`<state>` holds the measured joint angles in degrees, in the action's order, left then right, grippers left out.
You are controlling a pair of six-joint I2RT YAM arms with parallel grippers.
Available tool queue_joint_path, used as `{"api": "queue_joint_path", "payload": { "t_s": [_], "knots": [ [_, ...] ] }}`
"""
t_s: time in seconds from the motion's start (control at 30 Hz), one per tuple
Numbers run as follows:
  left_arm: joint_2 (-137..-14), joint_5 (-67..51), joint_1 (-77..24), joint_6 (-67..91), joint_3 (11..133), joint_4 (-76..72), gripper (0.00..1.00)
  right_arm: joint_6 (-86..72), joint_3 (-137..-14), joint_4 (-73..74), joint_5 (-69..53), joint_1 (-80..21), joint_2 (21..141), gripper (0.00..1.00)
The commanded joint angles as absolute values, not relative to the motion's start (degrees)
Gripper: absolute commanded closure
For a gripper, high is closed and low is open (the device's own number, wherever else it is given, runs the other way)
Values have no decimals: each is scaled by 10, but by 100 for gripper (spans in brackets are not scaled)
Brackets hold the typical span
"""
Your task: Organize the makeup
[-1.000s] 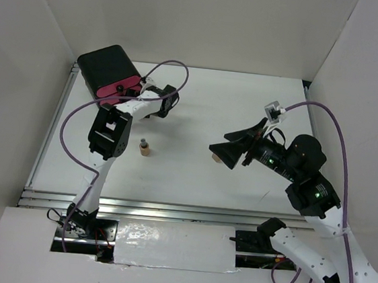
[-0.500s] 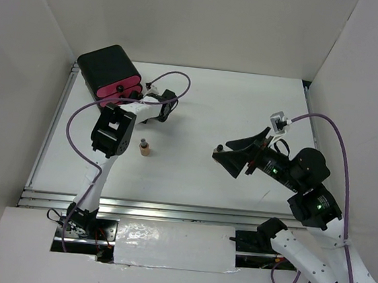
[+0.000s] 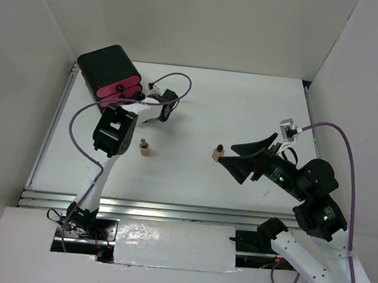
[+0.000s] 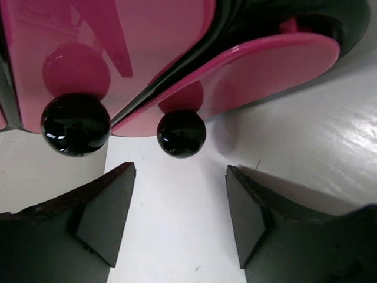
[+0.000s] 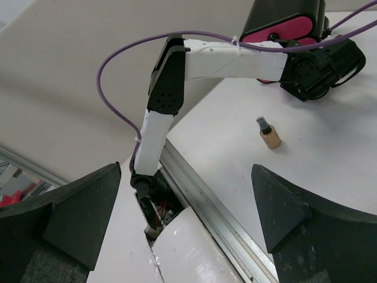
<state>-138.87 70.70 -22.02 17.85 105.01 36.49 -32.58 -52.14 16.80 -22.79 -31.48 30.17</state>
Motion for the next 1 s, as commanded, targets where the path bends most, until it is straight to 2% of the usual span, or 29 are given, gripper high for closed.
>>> {"api": "queue_joint_path", "payload": {
  "t_s": [0.0,0.13,0.37,0.8,0.97],
  "knots": [
    [-1416,696,-204,165,1070,345,26,-328,-522,166,-218,-312,297,0],
    [-1422,691,-198,159,1087,341,33,-325,-526,173,-214,-311,296,0],
    [-1427,687,-188,140,1097,323,37,-327,-532,170,-228,-312,305,0],
    [-1424,658,-206,141,1108,323,73,-307,-549,178,-221,-312,328,0],
    [-1391,643,-248,158,1085,318,74,-295,-557,190,-215,-311,332,0]
  ]
}}
